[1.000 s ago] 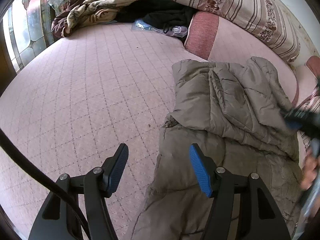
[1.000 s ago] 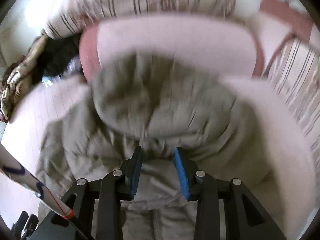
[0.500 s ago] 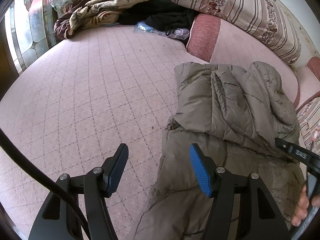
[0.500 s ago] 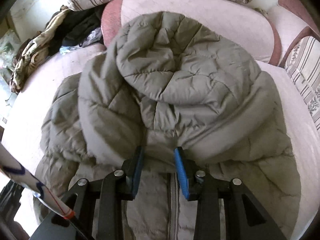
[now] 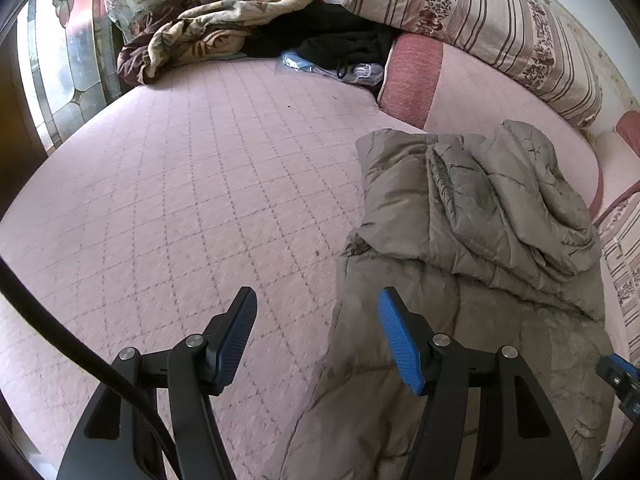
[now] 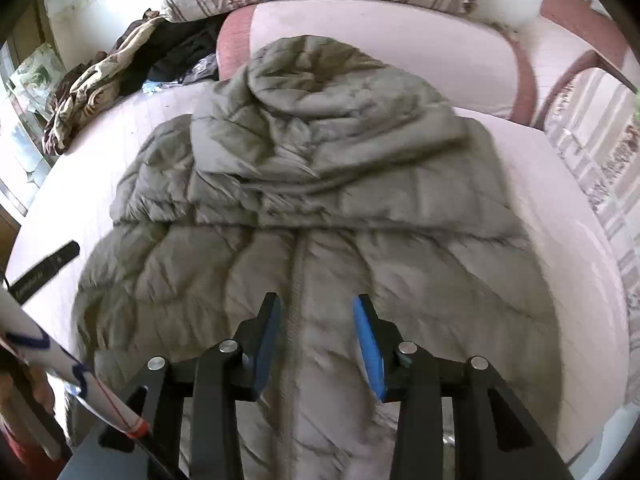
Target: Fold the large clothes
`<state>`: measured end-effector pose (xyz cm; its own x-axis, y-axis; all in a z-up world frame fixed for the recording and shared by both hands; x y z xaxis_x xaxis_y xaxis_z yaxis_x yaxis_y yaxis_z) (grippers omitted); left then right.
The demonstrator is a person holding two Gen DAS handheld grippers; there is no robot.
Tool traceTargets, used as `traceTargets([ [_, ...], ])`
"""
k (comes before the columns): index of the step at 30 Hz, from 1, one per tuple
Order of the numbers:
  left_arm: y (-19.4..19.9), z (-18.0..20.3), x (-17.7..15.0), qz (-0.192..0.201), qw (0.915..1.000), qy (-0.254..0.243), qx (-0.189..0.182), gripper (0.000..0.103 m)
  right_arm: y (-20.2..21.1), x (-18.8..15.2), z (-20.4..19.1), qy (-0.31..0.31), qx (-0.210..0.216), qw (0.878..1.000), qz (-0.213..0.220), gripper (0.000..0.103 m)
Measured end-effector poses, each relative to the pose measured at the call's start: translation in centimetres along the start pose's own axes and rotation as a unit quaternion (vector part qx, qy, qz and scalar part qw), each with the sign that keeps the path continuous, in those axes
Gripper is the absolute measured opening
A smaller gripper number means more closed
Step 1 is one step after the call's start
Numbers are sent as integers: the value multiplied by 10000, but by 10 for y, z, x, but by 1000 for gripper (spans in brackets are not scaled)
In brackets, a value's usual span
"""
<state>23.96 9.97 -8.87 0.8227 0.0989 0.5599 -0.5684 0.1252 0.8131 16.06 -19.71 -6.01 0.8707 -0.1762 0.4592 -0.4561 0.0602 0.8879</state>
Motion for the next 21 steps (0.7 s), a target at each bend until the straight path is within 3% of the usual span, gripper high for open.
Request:
traceTargets([
  [7, 21, 3, -33, 374, 9990, -158, 173, 62, 34, -37, 37, 66, -358, 9992, 139, 46],
  [11, 38, 7, -53, 765, 9944, -374, 621, 62, 49, -57, 61, -12, -489, 9984, 269, 50],
  [17, 75, 15, -76, 684, 9941, -640, 539, 62, 60, -85, 98, -388, -455, 9976, 337, 51],
  [21, 98, 25, -92, 689, 9905, -979, 683, 62, 62, -100, 125, -739, -406, 9958, 358, 52],
])
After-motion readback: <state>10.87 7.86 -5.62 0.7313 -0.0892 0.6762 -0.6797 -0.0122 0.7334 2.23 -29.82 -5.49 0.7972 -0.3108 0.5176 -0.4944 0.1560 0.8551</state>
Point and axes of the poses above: each gripper's, at about its wrist camera, not at the fingertips, and y roughly against the way its jaws point, z to its right, x to its top, the point moved 1 cm from there along -y, roughly the way its jaws point, and after that the axes turned 4 degrees about -z, right-handed, at the moved point
